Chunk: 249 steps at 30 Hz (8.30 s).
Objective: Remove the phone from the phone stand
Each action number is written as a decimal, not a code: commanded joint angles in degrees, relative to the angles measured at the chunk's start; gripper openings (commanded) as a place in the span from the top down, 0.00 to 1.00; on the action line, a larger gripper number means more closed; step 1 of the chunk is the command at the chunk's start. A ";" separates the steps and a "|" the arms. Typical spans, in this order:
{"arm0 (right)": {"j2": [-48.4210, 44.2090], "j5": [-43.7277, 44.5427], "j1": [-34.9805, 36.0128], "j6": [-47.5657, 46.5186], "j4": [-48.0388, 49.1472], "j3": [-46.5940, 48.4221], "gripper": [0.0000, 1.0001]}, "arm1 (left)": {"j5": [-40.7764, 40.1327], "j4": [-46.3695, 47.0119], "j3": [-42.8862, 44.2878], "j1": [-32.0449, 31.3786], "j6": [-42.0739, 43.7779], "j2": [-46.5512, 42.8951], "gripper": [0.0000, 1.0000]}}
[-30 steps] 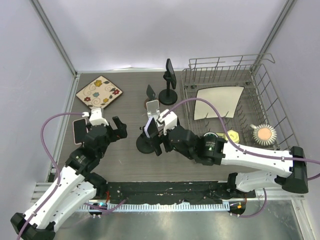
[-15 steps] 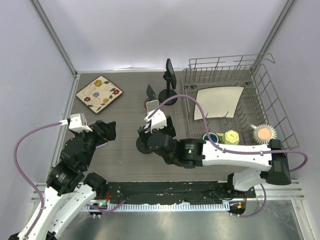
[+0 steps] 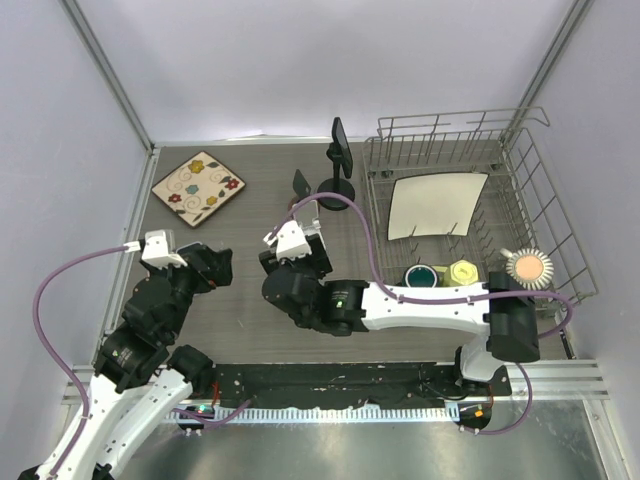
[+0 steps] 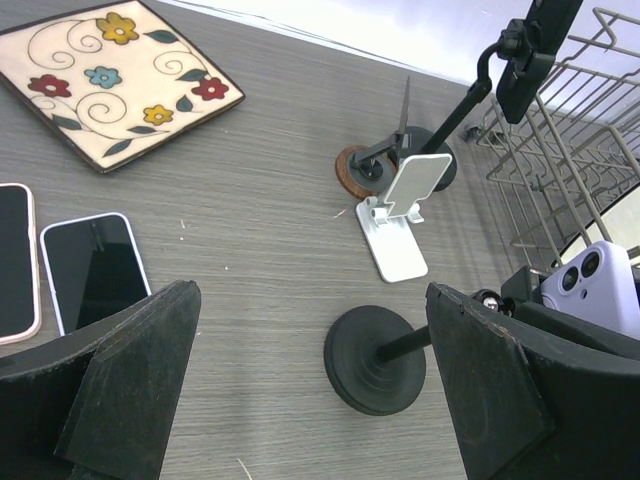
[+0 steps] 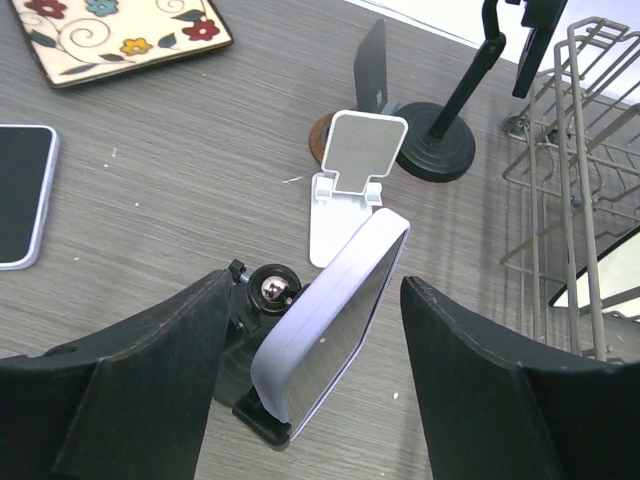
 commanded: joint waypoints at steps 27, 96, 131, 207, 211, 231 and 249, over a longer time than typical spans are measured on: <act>-16.35 -26.48 -9.15 -19.02 23.97 -19.01 0.99 | 34.32 14.56 -4.92 0.15 6.53 10.47 0.00; -16.18 -29.39 -10.64 -14.54 24.59 -22.62 0.55 | 29.32 53.16 -18.90 -15.14 18.48 31.75 1.00; -20.31 -33.43 -11.08 -15.24 18.26 -22.53 0.99 | 19.22 47.53 -14.59 -15.14 11.98 37.11 0.43; -17.06 13.77 -7.57 1.11 -3.71 -15.86 0.99 | 10.78 46.30 -23.82 -14.17 -0.94 23.32 1.00; -17.14 11.84 -7.92 -1.16 -2.50 -15.41 0.99 | 11.65 47.52 -24.78 -14.61 -0.51 22.79 1.00; -23.65 -13.39 -7.92 -15.94 15.27 -21.83 0.99 | 30.55 56.13 -13.98 -14.61 17.07 36.03 0.01; -25.93 -18.40 -7.83 -15.86 13.43 -23.15 0.99 | 31.96 60.45 -7.73 -14.61 19.28 53.81 0.63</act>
